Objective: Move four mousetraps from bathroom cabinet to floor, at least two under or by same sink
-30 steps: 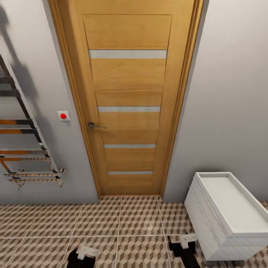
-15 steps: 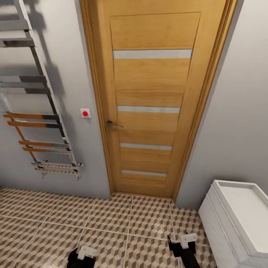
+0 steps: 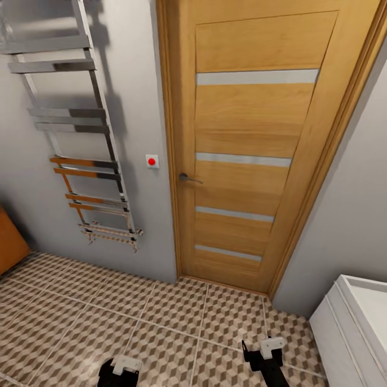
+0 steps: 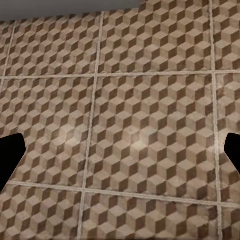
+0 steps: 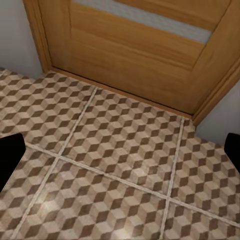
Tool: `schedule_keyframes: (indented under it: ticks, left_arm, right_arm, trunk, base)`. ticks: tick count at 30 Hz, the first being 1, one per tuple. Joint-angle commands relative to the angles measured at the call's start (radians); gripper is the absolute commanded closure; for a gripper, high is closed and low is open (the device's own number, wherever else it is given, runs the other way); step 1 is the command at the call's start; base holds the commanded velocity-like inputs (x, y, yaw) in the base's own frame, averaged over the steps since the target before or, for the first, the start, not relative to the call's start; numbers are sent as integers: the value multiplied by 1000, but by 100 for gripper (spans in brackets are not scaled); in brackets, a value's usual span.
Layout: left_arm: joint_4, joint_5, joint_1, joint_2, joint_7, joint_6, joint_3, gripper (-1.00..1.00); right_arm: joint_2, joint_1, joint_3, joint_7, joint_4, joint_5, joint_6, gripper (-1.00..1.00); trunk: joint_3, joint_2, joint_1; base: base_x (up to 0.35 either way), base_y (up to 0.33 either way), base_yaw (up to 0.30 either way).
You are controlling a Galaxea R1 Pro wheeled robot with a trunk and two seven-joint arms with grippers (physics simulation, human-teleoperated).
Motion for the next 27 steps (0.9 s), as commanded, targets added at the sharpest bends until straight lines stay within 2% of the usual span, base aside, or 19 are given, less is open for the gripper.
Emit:
schedule_keyframes:
  ticks: [1,19,27]
  left_arm:
    - [5,6,-2,-2,2,-6,-8,-100]
    - [5,6,-2,-3,2,-6,-8,-100]
    - [5,6,-2,-3,2,-6,-8,-100]
  right_arm:
    - [0,-1,9,-3,1,-8,-3,-100]
    - [0,-1,9,-3,1,-8,-3,-100]
    - [0,-1,9,-3,1,-8,-3,-100]
  trunk:
    - [-2,-2,1]
    - [-2,-2,1]
    - [-2,-2,1]
  base:
    - [0,0,285]
    - [3,0,286]
    - [154,0,285]
